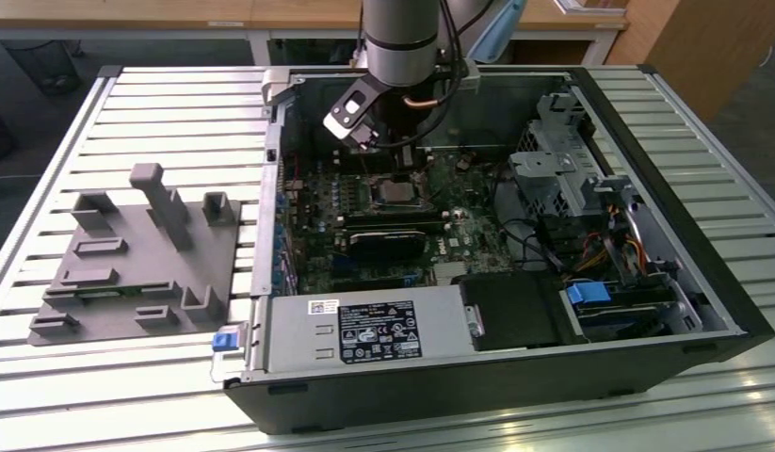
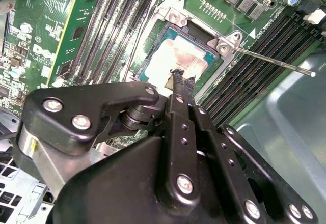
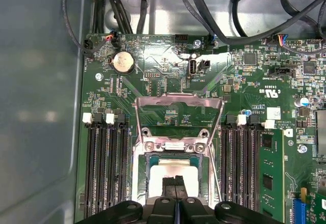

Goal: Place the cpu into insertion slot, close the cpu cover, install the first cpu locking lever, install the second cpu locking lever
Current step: 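Close the cpu cover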

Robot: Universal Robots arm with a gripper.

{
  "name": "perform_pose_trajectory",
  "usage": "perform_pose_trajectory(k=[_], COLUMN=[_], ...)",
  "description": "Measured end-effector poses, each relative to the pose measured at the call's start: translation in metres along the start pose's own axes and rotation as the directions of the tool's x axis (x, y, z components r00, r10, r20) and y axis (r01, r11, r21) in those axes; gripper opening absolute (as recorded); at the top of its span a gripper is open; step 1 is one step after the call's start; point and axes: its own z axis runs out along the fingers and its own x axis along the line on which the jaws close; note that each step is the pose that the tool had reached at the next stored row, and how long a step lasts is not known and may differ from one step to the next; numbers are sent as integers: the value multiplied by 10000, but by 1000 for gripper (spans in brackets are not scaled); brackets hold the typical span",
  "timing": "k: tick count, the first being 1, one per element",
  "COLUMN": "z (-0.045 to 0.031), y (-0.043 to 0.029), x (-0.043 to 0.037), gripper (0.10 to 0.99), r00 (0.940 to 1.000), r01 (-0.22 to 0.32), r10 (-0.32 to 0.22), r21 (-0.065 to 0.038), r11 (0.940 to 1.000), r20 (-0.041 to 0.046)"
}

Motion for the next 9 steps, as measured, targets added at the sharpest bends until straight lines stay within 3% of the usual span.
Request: perform_pose_trajectory(k=[9], z=[-53], y=[4], x=[1], gripper=[106], r00=[10000], r01=[0], r10=[0], r21=[1], r11=[10000], r20=[1])
